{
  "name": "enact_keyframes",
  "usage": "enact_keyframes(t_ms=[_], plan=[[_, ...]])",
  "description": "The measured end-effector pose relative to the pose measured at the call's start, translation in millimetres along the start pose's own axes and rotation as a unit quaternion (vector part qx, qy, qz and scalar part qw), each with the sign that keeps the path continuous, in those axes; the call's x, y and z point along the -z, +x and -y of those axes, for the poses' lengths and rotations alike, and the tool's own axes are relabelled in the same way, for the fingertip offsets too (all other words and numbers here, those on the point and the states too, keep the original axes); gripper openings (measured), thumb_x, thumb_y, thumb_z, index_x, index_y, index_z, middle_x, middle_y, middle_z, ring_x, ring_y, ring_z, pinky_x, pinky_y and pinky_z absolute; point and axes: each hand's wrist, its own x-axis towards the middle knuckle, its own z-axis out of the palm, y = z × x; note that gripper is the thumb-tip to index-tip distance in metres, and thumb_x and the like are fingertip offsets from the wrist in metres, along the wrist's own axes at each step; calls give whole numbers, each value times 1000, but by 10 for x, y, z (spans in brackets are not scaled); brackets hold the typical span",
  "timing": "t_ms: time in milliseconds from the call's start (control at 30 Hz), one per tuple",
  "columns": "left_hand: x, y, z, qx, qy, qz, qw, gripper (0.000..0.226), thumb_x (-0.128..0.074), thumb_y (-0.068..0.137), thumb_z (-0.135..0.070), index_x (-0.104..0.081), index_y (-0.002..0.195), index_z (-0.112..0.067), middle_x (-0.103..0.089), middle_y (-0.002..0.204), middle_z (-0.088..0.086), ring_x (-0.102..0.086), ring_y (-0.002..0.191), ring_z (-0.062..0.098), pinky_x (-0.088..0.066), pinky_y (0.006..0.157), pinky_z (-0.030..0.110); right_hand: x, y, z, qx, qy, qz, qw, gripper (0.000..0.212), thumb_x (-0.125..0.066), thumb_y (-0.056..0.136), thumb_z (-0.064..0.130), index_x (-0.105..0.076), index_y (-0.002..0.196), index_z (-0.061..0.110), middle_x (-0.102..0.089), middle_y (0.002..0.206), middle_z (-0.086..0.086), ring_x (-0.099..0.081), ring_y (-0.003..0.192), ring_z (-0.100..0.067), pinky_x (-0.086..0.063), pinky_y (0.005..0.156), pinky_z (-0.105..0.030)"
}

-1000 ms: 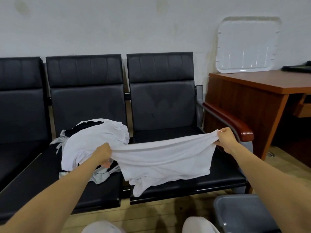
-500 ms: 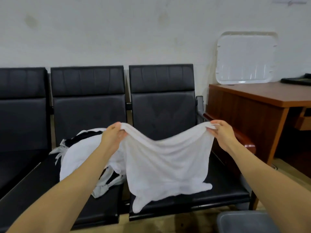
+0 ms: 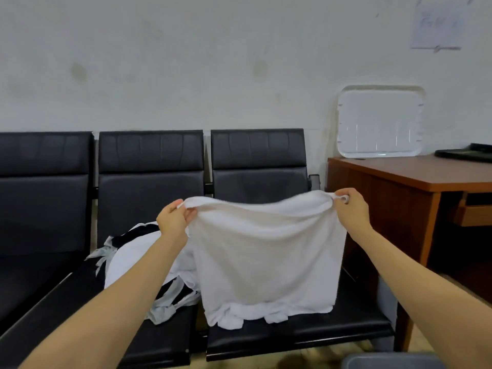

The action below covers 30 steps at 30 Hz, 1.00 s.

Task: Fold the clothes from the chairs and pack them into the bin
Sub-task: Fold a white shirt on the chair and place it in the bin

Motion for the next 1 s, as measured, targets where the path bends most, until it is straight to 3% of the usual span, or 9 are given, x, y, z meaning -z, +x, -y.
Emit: enact_keyframes(t_ms=[167,467,567,633,700,733,867,933,1000], plan=[[61,185,503,136,43,6,990,34,-43,96,8,-48,130,5,-53,126,22,-60,75,25,-56,74,33,-282,-84,-432,-14,-43,58,997,6,-57,94,11,-61,98,7,-60,101,-6,-53,93,-18,-38,80,-26],[-482,1354,1346,200,43,-18,979,38,-38,97,8,-44,135,4,-45,137,17,-56,115,34,-51,93,35,-1290,754,-1301,-66,-73,96,991,12,-55,95,10,-62,103,5,-61,106,-10,-57,98,-24,-40,79,-27],[-774,1804,1627,160,47,26,986,33,-42,99,2,-45,132,0,-43,126,9,-57,98,21,-54,86,28,-1683,1239,-1535,-75,-74,171,980,35,-50,98,16,-52,132,11,-49,137,-9,-48,124,-28,-42,98,-34],[-821,1984,1959,120,142,97,978,61,-49,99,-13,-19,151,-18,-35,137,-1,-49,108,20,-48,92,33,-1952,1348,-1698,-80,-65,254,962,57,-50,100,20,-26,151,19,-14,159,-1,-20,145,-23,-27,113,-36],[-762,2008,2344,52,352,167,919,77,-56,96,-23,-6,154,-20,-18,156,4,-35,134,25,-35,107,38,-2193,1282,-1888,-67,-109,317,940,67,-49,100,24,-10,154,20,8,161,-1,-2,148,-18,-14,116,-32],[-694,1948,2539,19,478,195,856,75,-56,96,-26,-10,154,-15,-8,159,7,-24,142,25,-28,112,35,-2283,1194,-1994,-47,-157,341,926,65,-48,100,26,-11,154,17,6,161,-4,-3,148,-19,-13,115,-29],[-362,1512,3080,-48,734,329,593,52,-31,103,-38,-29,148,-12,-14,159,10,-8,147,24,-11,117,34,-2417,695,-2435,4,-321,381,867,49,-48,99,33,-42,142,12,-34,149,-8,-28,141,-26,-25,112,-31],[-209,1343,3173,-18,762,365,535,55,-21,103,-44,-16,152,-20,-3,161,2,3,148,23,-2,119,43,-2382,424,-2524,8,-358,379,853,46,-41,100,37,-42,140,15,-39,144,-5,-30,139,-26,-28,110,-34],[-127,1252,3236,4,770,361,526,58,-11,102,-49,0,154,-27,11,161,-3,13,147,20,8,118,46,-2301,187,-2572,-3,-398,405,823,54,-27,102,44,-24,150,20,-20,157,-2,-15,146,-23,-17,116,-39]])
